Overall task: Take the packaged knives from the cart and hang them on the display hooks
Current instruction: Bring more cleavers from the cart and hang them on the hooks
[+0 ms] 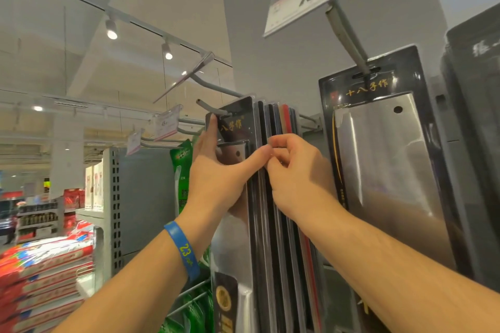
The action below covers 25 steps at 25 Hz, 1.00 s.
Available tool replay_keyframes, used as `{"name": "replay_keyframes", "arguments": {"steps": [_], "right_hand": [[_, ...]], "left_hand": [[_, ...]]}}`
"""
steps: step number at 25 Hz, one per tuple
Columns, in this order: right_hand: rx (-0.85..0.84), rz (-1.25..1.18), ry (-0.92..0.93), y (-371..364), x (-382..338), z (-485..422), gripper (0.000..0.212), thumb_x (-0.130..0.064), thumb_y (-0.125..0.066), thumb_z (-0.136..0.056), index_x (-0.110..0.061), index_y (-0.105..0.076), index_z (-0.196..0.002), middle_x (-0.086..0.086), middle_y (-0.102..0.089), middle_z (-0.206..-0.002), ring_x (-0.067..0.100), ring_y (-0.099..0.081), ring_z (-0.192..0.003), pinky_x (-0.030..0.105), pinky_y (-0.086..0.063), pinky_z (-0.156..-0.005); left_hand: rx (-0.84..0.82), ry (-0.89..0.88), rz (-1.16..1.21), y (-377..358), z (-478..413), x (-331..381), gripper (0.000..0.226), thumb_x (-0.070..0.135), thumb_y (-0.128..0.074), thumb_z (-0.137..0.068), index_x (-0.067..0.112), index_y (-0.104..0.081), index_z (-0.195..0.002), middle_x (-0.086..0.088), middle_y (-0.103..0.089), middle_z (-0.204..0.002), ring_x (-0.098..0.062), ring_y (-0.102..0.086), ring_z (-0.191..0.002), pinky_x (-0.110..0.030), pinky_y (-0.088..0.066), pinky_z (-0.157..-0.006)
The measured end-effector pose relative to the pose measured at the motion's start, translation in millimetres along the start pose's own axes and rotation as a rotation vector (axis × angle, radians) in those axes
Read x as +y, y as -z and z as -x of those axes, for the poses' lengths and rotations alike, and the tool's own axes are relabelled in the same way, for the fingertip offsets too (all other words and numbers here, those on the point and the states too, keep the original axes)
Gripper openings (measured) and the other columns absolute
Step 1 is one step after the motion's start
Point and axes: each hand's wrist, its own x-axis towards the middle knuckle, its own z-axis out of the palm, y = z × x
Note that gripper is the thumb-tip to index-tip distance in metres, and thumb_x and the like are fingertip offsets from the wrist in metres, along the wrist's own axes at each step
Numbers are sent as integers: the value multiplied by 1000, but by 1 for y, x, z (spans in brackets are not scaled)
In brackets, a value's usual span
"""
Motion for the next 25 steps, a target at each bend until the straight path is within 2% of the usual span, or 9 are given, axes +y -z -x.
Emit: {"name": "replay_keyframes", "arguments": {"steps": [4, 7, 9, 12, 14, 16, 19, 22, 25], "right_hand": [[10, -22, -25, 2, 1, 2, 20, -34, -66, -97, -38, -63, -117, -21, -70, -88, -7, -64, -76, 9, -43, -61], [26, -97, -59, 9, 3, 6, 21, -39, -69, -95, -37, -64, -115, -14, -73, -90, 0, -70, -84, 25, -58, -80], [42, -91, -39, 16, 7, 14, 19, -39, -69, -95, -38, -63, -113, -14, -73, -93, -1, -70, -87, 27, -59, -84], [115, -85, 82, 29, 7, 29, 14, -33, -65, -98, -39, -64, -110, -14, -72, -92, -1, -71, -83, 25, -59, -74], [155, -99, 159, 41, 3, 37, 20, -26, -61, -100, -46, -59, -104, -14, -70, -94, 3, -70, -86, 26, -61, -75], [188, -54, 215, 52, -1, 44, 23, -23, -59, -101, -45, -57, -106, -15, -67, -94, 2, -69, -86, 20, -59, -72], [278, 78, 322, 68, -8, 52, 18, -22, -59, -100, -34, -58, -113, -17, -64, -93, 2, -65, -87, 12, -52, -70], [410, 349, 369, 83, -7, 60, 28, -24, -60, -96, -28, -58, -123, -18, -53, -112, 5, -50, -108, 21, -44, -90], [471, 533, 280, 106, -2, 66, 49, -24, -64, -96, -20, -50, -143, -4, -48, -140, 17, -40, -131, 29, -31, -108]], "left_hand": [[-2, -24, -11, 2, 1, 2, 125, 81, -79, -44, 48, -25, -151, 15, -43, -151, -6, -41, -138, -41, -41, -112], [21, -46, -29, 9, 2, 9, 114, 80, -80, -47, 46, -34, -146, 14, -51, -142, -5, -51, -128, -37, -45, -107], [86, -71, -47, 14, 10, 11, 110, 79, -78, -53, 44, -33, -147, 16, -47, -145, -3, -47, -131, -36, -43, -110], [239, -302, 3, 17, 34, 16, 70, 54, -76, -80, 29, -46, -138, 9, -48, -140, -5, -47, -129, -37, -44, -108], [280, -485, 38, 12, 47, 26, 35, 30, -69, -91, 20, -56, -122, 1, -56, -123, -13, -56, -114, -41, -51, -95], [237, -551, 96, 4, 56, 38, 18, 17, -62, -95, 14, -63, -113, -3, -62, -108, -16, -62, -98, -36, -54, -84], [42, -390, 290, -14, 65, 54, 23, 15, -60, -95, 10, -67, -117, -3, -71, -107, -9, -67, -98, -20, -52, -83], [-198, -43, 475, -41, 72, 63, 39, 20, -60, -96, 14, -59, -134, 2, -65, -130, -6, -60, -119, -22, -47, -102], [-263, 135, 439, -67, 73, 64, 53, 31, -59, -97, 23, -43, -147, 6, -48, -150, -4, -43, -136, -22, -34, -112]]}}
